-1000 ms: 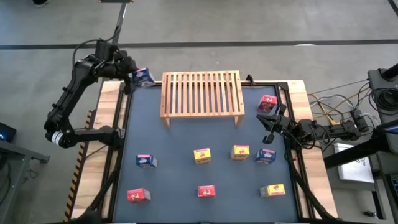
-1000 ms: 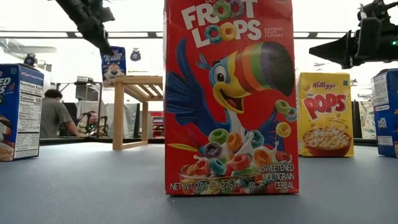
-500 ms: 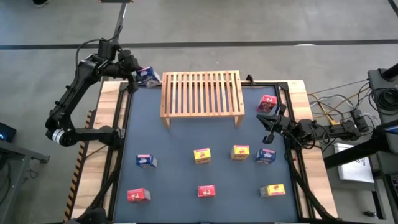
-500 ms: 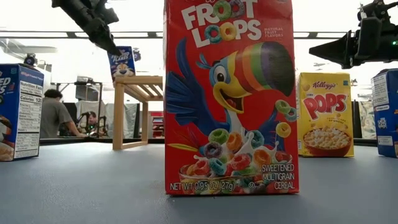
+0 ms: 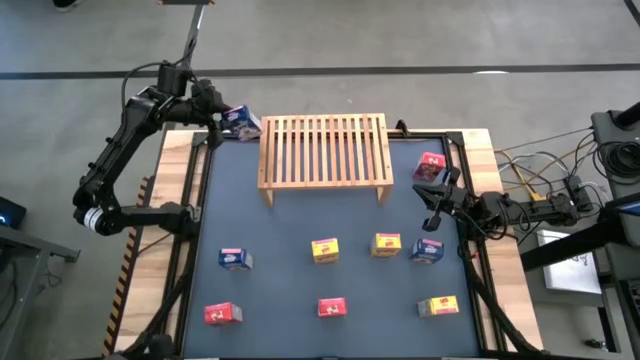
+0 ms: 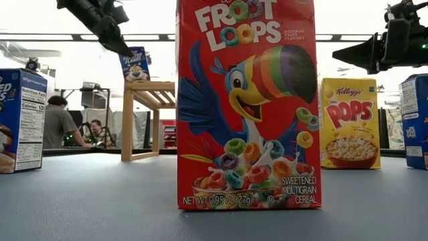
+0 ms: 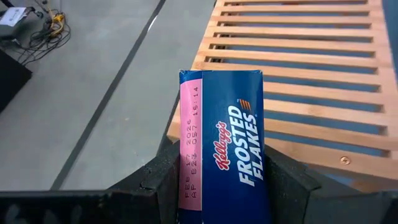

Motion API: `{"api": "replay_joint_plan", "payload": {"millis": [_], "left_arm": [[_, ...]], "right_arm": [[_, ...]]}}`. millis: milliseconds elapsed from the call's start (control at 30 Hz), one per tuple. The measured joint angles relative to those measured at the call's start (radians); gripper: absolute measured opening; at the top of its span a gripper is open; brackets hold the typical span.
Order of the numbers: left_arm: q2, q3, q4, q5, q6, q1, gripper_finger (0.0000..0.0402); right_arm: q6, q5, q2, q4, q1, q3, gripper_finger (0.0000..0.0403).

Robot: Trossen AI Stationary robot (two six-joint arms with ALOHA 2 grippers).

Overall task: Stack cereal on shelf
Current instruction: Put the top left blue cereal box on the shelf

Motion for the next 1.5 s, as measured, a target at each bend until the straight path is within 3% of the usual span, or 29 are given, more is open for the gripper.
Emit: {"api": "replay_joint_plan", "payload": {"millis": [733, 1000, 1167, 1500], "left_arm": [[0.005, 0.0, 0.2, 0.005, -0.018, -0.092, 0.0162], [0.07, 0.015, 0.21, 0.005, -0.037, -0.13, 0.0162], [0.15, 0.134, 0.139, 0.004, -0.036, -0.146, 0.0162], [0.419, 0.541, -0.253, -0.047, -0.014, -0.158, 0.0162]], "right_arm": [[0.0, 0.0, 0.0, 0.0, 0.0, 0.0, 0.0009], [-0.001, 0.0, 0.0, 0.0, 0.0, 0.0, 0.0009], [0.0, 0.0, 0.0, 0.0, 0.0, 0.0, 0.0009], [0.0, 0.0, 0.0, 0.0, 0.0, 0.0, 0.0009]]}}
